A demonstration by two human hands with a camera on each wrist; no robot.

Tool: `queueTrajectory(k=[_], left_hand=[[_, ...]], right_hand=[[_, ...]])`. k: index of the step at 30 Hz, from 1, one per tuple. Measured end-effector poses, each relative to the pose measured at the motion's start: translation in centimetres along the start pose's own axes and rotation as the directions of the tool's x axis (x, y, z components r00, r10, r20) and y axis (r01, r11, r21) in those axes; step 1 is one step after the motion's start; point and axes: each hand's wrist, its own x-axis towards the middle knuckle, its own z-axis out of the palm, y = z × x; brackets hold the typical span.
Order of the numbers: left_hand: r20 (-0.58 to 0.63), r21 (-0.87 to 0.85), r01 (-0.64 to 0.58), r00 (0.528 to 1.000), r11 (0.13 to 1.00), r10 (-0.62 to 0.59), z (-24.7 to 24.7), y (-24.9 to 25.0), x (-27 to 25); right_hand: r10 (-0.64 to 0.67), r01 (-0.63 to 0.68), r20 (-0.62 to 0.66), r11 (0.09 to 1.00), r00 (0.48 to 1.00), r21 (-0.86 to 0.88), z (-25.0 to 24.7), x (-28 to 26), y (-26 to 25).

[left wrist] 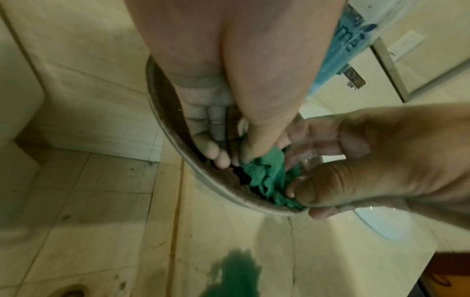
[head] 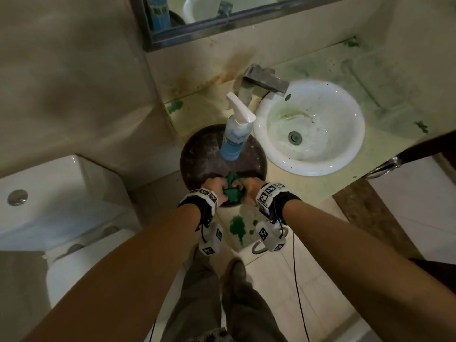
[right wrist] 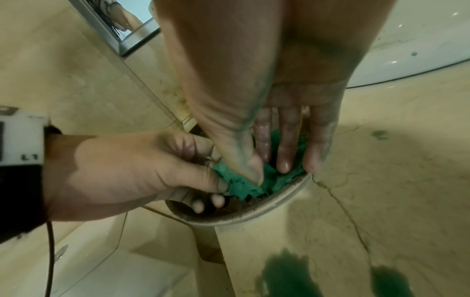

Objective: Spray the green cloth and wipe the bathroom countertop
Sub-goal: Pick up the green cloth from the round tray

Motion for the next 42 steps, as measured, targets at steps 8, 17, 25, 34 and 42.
queueTrajectory(k=[8, 17, 25, 34, 42], left_hand=[[0.030, -0.318, 0.023, 0.999, 0.948, -0.014, -2.3, 0.1, 0.4], [-0.062, -0.340, -0.090, 0.995, 0.936, 0.073, -9.0, 2.8, -3.1], [-0.041, -0.207, -0.117, 0.993, 0.971, 0.111, -12.4, 3.9, -7.8], [-0.232, -0.156, -0.004, 0.972, 0.988, -0.033, -14.6, 3.5, -11.9], [-0.373, -0.229, -0.087, 0.928, 0.970, -0.005, -15.2, 4.4, -15.6]], right_hand=[[0.027, -0.023, -0.043, 0.996, 0.999, 0.084, -1.9, 0.0, -0.9], [-0.005, 0.079, -0.182, 0.911, 0.983, 0.406, -7.6, -2.6, -3.0], [-0.082, 0.189, -0.208, 0.802, 0.975, 0.567, -11.4, -5.8, -4.9], [-0.091, 0.128, -0.192, 0.973, 0.977, 0.189, -11.8, -8.1, -5.7], [-0.382, 0.437, -0.327, 0.892, 0.865, 0.114, -12.3, -10.7, -8.1]])
